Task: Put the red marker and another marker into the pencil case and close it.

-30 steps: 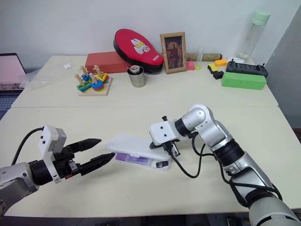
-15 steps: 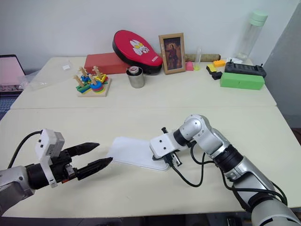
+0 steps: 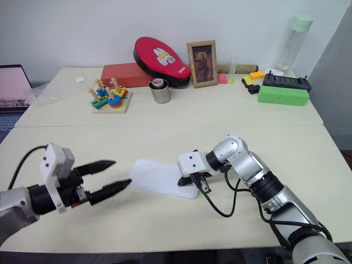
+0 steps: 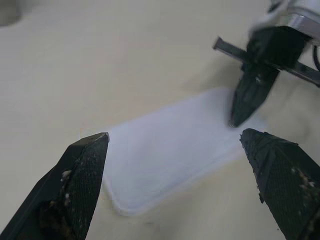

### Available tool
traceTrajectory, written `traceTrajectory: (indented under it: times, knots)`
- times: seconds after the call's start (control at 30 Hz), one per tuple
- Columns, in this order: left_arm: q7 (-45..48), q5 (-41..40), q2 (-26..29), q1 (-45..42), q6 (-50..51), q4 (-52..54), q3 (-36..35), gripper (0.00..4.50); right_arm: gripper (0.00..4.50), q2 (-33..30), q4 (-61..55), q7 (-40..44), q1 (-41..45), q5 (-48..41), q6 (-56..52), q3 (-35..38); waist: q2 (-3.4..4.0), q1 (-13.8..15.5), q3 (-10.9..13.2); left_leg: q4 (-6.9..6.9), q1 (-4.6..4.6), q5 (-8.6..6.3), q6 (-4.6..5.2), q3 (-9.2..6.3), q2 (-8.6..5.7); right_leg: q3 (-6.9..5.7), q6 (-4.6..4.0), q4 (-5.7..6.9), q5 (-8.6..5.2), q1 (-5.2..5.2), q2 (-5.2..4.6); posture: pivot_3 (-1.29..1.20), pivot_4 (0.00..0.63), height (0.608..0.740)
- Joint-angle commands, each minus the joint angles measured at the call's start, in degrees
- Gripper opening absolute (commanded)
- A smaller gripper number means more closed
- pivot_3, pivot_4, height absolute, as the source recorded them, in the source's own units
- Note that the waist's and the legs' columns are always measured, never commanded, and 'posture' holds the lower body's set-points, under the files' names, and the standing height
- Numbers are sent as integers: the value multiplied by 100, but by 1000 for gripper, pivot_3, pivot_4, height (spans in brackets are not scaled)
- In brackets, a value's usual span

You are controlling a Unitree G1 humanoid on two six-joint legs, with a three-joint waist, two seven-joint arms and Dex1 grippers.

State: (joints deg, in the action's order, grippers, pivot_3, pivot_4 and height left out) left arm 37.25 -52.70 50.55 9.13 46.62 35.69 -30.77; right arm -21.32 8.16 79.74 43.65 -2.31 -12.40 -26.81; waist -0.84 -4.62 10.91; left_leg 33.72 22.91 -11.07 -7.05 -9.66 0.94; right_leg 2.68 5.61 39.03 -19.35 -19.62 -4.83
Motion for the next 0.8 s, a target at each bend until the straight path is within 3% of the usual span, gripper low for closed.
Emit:
traceTrajectory:
  times: [0.03,0.13,0.23,0.43,0.67,0.8]
  knots:
    - [-573,476,-189,-653,-254,-683,119,4500,189,156,81,-862,230,-683,-731,1169,0,-1,0,0,1,0,0,0,0,0,0,0,0,-1,0,0,150,740]
    - [-1061,1276,-347,-1278,-590,-1468,499,4500,375,-75,275,-1394,164,-850,-1291,1784,-1,17,0,-1,-1,0,0,-1,-1,-1,0,1,0,-2,0,0,150,740]
    - [-1097,1660,-430,-1524,-816,-1879,705,4500,983,-441,396,-1866,-130,-705,-1457,2108,-3,99,-2,-1,4,0,0,0,-4,0,0,-7,0,-3,0,0,150,740]
    - [-716,2172,-231,-1418,-1054,-2414,796,4500,2568,-1079,-246,-2189,-737,-964,-2053,2626,1,96,1,-7,61,0,-1,3,-2,2,-2,1,-1,-70,0,0,150,740]
    - [-96,2129,89,-909,-988,-2429,309,4500,4353,-1617,-1180,-2264,-1269,-1279,-2566,2878,1,51,1,-6,66,-1,1,6,0,3,-2,0,-1,-70,0,0,150,740]
    - [151,2088,231,-869,-953,-2432,154,4500,4480,-1742,-1261,-2232,-1327,-1416,-2692,2825,1,90,1,0,66,-1,1,6,-1,2,-1,0,-1,-65,0,0,150,740]
